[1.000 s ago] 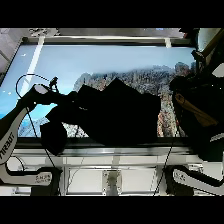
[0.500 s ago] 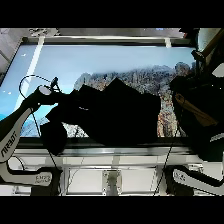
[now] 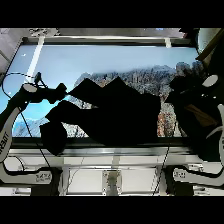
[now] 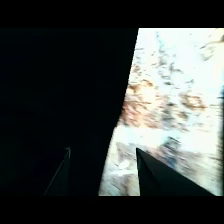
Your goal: Fold the clothes and pants, and hang the long-sleeved shirts on hangers.
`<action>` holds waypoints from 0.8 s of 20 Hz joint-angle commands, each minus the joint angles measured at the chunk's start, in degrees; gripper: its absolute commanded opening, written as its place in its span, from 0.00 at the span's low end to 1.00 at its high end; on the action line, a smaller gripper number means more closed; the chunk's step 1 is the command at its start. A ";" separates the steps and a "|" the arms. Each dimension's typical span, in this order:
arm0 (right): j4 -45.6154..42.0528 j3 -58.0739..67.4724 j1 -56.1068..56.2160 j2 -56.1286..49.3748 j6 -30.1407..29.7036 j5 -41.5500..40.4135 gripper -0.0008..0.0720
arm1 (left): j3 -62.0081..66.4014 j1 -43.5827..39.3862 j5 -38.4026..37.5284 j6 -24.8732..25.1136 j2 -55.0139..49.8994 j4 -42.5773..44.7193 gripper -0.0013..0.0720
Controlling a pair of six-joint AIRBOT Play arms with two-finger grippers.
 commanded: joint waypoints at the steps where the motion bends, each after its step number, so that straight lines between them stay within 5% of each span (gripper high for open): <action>1: 9.44 -2.45 -0.48 -6.12 -2.25 -4.28 0.65 | 1.36 2.36 6.34 0.35 0.24 0.02 0.03; 4: 17.31 -2.45 -0.48 -9.81 -4.48 -9.57 0.65 | 4.90 5.27 10.25 3.17 0.24 0.04 0.03; 16: 17.51 -2.45 -0.13 -10.05 -4.35 -14.23 0.65 | 10.12 20.35 5.73 3.04 0.87 5.42 0.03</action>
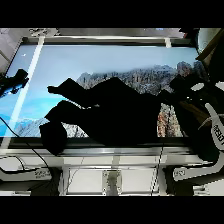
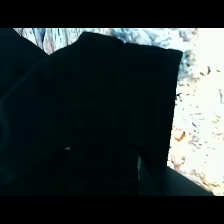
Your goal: Fold the clothes and pants, and hang the long-sleeved shirts on hangers.
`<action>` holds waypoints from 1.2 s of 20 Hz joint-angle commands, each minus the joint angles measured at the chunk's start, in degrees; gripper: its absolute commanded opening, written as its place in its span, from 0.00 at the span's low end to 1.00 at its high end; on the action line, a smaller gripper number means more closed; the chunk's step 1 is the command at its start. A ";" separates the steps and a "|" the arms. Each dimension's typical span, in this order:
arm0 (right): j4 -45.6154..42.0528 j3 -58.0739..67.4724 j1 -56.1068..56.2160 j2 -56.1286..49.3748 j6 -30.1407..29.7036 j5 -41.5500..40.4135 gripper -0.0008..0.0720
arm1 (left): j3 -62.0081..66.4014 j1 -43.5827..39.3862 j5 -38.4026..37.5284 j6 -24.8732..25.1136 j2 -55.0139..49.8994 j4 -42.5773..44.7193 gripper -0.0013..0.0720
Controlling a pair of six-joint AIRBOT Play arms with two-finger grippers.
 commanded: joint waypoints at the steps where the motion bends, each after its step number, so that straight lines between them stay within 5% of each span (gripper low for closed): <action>1: 0.39 0.00 0.04 -0.07 0.07 -0.72 0.65 | 0.24 0.85 -3.78 0.33 -0.17 1.73 0.06; 3: 0.83 0.00 0.04 -0.07 0.20 -0.79 0.65 | 0.24 -1.53 -8.50 5.75 -1.55 1.97 0.65; 4: 1.25 0.00 0.04 -0.07 0.20 -0.76 0.65 | 0.24 -2.84 -10.34 5.90 -2.86 1.90 0.71; 9: 1.75 0.00 0.04 -0.07 0.15 -0.33 0.65 | 0.26 -8.41 -11.50 0.94 -10.54 1.70 0.71; 18: 1.55 0.00 0.04 -0.07 -0.11 -0.52 0.65 | 0.74 -10.78 -1.11 -3.10 -14.73 -2.91 0.63; 20: 1.55 0.00 0.04 -0.07 -0.11 -0.70 0.65 | 1.55 -11.69 -0.28 -2.89 -16.04 -3.67 0.48; 24: 1.55 0.00 0.04 -0.07 -0.11 -0.68 0.65 | 3.89 -13.09 -0.17 -2.71 -19.10 -3.72 0.48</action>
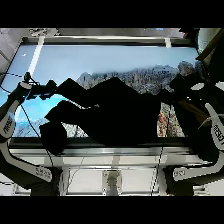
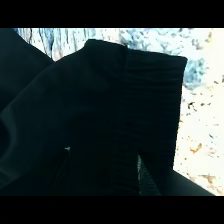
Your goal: Fold the clothes and pants, and hang the long-sleeved shirts on hangers.
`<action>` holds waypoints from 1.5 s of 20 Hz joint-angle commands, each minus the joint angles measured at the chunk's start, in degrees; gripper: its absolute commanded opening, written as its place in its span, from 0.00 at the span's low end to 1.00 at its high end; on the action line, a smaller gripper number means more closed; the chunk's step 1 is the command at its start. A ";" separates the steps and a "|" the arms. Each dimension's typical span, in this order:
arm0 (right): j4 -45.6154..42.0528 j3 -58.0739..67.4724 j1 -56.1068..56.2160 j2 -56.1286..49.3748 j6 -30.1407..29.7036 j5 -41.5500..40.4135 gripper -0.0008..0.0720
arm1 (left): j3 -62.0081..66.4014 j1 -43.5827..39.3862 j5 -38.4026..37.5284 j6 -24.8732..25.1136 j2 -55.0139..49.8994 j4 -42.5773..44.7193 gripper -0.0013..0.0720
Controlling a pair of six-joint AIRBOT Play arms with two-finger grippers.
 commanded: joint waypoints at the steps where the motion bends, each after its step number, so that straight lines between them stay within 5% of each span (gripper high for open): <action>1: 0.00 0.00 0.04 -0.04 0.00 -0.07 0.65 | 1.92 -0.92 0.83 -0.13 -2.38 -0.85 0.48; 2: 0.00 0.00 0.04 -0.04 0.00 -0.11 0.65 | 2.34 -0.92 0.85 -0.13 -2.75 -0.83 0.47; 3: 0.00 0.00 0.04 -0.04 0.00 -0.13 0.65 | 2.78 -0.92 0.85 -0.13 -3.06 -0.83 0.37; 5: 0.00 0.00 0.04 -0.04 0.00 -0.20 0.65 | 3.19 -0.92 2.05 -0.09 -3.26 -0.81 0.02; 10: -0.66 0.00 0.02 -0.04 0.00 -0.20 0.65 | 4.68 -0.48 2.47 2.14 -2.40 -0.76 0.03; 17: -3.28 0.00 0.04 -0.02 0.46 1.20 0.65 | 4.63 1.38 6.36 19.96 13.84 4.87 0.02; 22: -3.19 0.00 0.04 -0.04 0.57 2.86 0.65 | -1.40 5.09 1.84 2.25 19.04 28.68 0.02; 30: -3.19 0.00 0.02 -0.04 3.48 -6.95 0.65 | -10.25 11.93 3.41 -2.97 15.80 29.88 0.02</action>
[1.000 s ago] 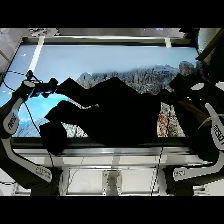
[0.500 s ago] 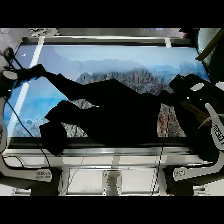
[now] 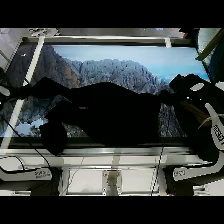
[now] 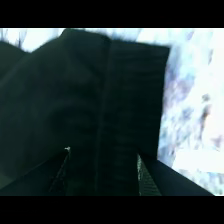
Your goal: Fold the clothes and pants, and hang the long-sleeved shirts on hangers.
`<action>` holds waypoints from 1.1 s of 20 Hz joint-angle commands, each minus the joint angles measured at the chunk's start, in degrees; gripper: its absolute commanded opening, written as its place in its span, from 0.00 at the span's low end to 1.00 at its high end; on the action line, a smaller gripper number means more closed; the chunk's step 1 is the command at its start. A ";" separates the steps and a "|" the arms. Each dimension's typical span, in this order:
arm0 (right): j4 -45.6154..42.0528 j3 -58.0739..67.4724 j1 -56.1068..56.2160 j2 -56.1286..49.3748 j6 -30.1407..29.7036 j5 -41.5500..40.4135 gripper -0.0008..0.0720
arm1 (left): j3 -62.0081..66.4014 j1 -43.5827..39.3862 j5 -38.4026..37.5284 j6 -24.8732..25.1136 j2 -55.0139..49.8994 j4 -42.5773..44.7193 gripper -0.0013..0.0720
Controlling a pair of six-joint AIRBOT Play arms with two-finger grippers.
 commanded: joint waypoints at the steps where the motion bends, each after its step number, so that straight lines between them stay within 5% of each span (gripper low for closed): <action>1: -0.04 0.00 0.02 -0.07 1.86 -6.88 0.65 | -1.38 1.27 1.55 -2.49 -0.87 1.03 0.02; 9: -0.74 0.59 0.17 -5.44 3.02 -4.46 0.62 | -1.38 1.05 2.69 -2.51 -0.87 0.87 0.03; 14: 4.55 0.59 1.97 -6.99 -2.71 -6.23 0.60 | -1.38 1.05 2.64 -2.49 -0.87 -1.27 0.03; 17: 5.11 1.22 2.16 -6.91 -3.63 -6.10 0.04 | -1.38 1.03 2.67 -2.49 -0.87 -1.27 0.03; 22: 1.75 10.12 0.17 -6.45 -1.14 -5.01 0.04 | -1.36 1.16 2.67 -2.49 -0.46 -1.22 0.03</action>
